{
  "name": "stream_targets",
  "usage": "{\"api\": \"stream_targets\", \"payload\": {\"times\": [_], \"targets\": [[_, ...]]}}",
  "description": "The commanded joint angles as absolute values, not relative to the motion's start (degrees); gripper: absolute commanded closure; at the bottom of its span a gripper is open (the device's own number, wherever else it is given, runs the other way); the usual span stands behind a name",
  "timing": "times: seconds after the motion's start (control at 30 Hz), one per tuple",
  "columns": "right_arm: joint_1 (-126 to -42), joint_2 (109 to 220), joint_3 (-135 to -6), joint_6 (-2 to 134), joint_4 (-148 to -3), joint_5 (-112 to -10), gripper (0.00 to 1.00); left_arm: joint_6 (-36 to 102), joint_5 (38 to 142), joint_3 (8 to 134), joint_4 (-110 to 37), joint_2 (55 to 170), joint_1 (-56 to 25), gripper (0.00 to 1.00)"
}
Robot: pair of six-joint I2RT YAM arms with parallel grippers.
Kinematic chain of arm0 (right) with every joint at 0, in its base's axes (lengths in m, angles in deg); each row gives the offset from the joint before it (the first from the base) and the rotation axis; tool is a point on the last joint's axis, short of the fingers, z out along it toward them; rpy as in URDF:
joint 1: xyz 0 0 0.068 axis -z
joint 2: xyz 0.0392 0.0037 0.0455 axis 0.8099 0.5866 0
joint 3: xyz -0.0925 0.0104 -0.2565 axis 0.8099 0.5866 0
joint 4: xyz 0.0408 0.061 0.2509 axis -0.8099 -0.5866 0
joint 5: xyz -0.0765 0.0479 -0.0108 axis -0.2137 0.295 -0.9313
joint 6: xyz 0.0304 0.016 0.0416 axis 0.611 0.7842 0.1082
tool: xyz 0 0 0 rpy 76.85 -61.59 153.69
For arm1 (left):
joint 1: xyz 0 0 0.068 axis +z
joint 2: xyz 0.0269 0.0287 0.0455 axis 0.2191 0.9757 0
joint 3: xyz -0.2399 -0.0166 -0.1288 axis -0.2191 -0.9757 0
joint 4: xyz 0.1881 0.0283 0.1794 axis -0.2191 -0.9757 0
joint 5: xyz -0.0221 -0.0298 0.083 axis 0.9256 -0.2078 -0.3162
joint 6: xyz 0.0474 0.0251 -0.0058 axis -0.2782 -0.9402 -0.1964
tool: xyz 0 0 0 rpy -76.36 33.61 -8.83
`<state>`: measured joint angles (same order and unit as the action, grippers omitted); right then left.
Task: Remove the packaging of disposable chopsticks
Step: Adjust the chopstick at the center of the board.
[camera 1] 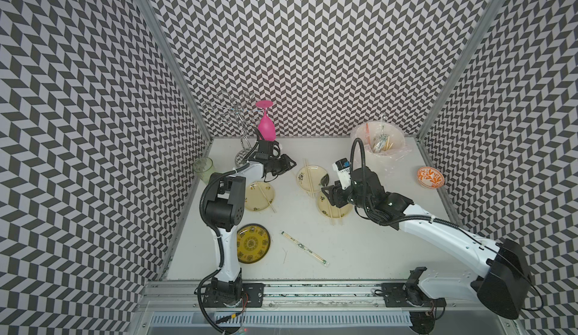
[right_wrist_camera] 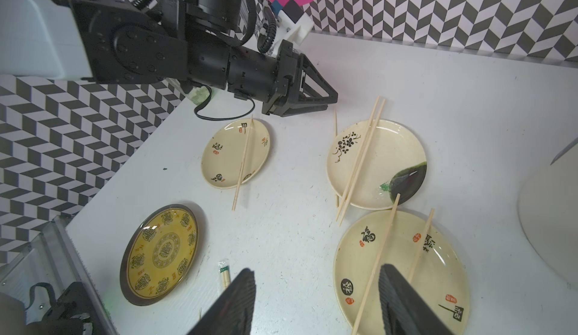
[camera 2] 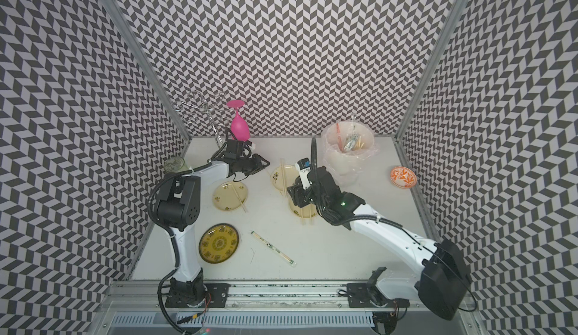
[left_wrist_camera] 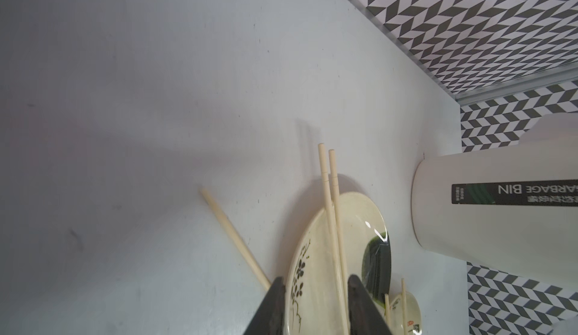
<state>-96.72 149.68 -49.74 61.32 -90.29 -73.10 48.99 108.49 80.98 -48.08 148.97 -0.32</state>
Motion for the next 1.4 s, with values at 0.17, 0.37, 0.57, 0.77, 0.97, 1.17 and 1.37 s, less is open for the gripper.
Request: {"api": "stream_targets", "payload": {"times": [0.17, 0.37, 0.57, 0.77, 0.97, 1.17, 1.37], "targets": [[-97.00, 148.83, -50.05, 60.65, -88.21, -73.54, 0.37, 49.01, 105.85, 86.41, -49.36, 154.45, -1.98, 0.65], [-96.98, 148.89, -50.04, 60.52, -88.15, -73.43, 0.37, 46.20, 105.75, 87.67, -52.83, 156.88, -1.93, 0.65], [-97.02, 149.00, -50.33, 60.59, -88.36, -72.89, 0.37, 44.01, 105.30, 84.62, -53.98, 155.44, -0.69, 0.65], [-96.98, 149.01, -50.40, 60.60, -88.55, -72.72, 0.37, 42.01, 105.03, 78.47, -53.72, 151.21, 1.88, 0.65], [-96.97, 149.62, -50.75, 61.04, -88.63, -71.26, 0.37, 35.54, 103.45, 78.95, -58.77, 148.04, 2.72, 0.65], [-97.02, 150.25, -50.75, 61.24, -88.03, -70.69, 0.38, 30.47, 102.42, 80.89, -63.87, 145.45, 2.55, 0.66], [-97.36, 152.68, -53.91, 62.08, -90.01, -69.53, 0.41, 22.49, 96.85, 82.19, -65.93, 143.40, 0.18, 0.68]]}}
